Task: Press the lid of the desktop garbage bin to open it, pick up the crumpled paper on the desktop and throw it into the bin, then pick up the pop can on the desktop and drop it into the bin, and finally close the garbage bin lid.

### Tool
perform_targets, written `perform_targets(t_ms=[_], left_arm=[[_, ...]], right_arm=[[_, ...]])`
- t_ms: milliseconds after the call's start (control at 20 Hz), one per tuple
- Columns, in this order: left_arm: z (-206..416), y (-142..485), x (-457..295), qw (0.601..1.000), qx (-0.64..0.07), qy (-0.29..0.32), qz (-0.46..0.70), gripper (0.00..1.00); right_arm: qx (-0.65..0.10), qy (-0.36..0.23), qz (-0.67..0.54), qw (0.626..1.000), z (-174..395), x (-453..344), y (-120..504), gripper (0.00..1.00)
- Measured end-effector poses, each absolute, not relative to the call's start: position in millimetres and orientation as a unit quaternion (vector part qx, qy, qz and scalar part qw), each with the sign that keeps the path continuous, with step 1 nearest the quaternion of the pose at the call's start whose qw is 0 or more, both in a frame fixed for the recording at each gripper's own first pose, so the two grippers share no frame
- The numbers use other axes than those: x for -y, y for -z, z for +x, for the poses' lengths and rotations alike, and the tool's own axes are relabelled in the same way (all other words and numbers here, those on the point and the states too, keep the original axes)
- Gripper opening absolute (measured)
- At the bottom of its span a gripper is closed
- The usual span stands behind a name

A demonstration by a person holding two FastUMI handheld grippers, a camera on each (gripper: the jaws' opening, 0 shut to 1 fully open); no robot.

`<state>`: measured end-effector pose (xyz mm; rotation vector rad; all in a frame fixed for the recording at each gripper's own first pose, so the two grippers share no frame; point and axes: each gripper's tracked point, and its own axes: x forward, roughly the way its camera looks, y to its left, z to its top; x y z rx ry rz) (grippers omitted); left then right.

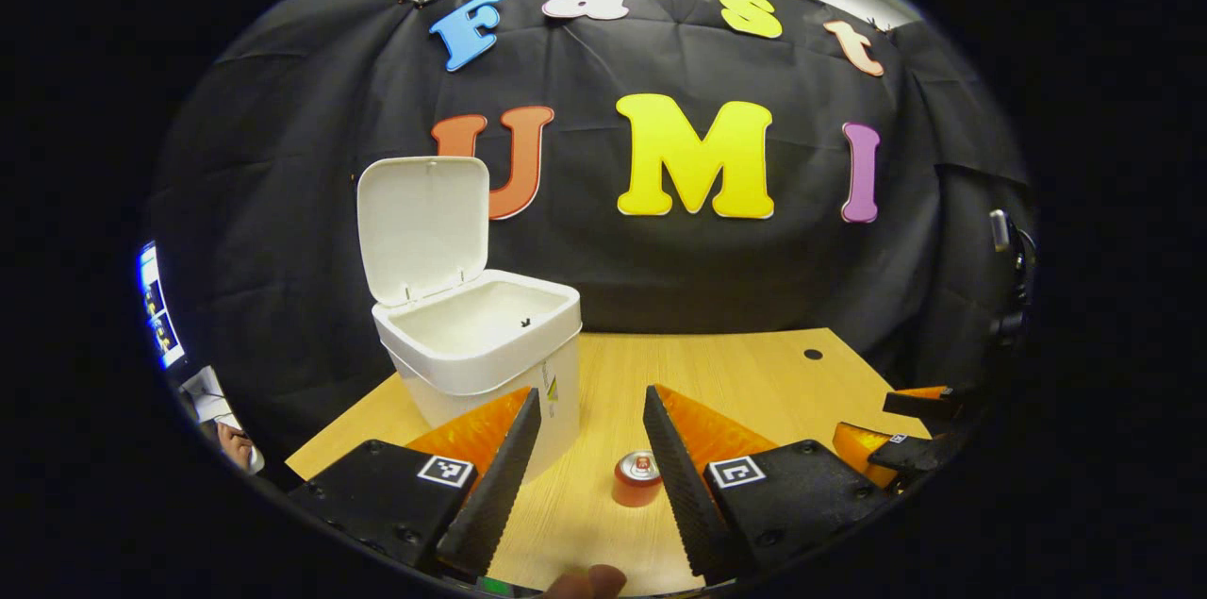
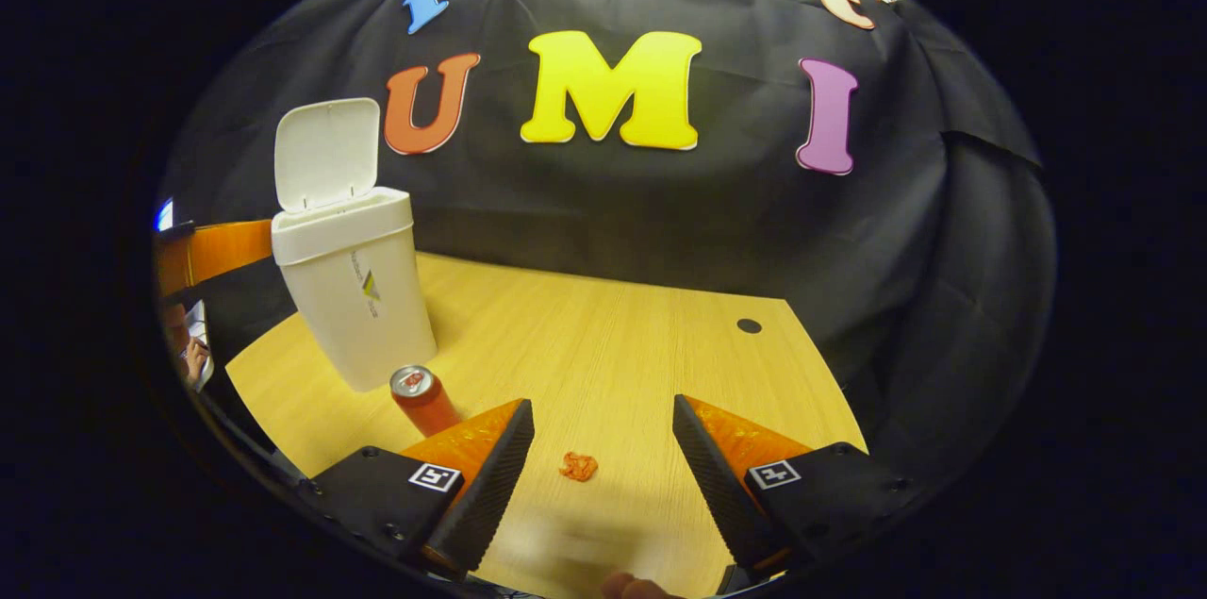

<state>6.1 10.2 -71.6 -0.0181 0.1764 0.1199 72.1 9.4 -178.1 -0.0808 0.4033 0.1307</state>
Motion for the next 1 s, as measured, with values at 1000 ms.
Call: perform_targets(t_ms=[1000], left_arm=[[-8,130,-9,0.989,-0.136,-0.051,0.019,0.73]], right_arm=[[-0.404,-0.066,-0.079,0.909,123,-31,349,0.87]])
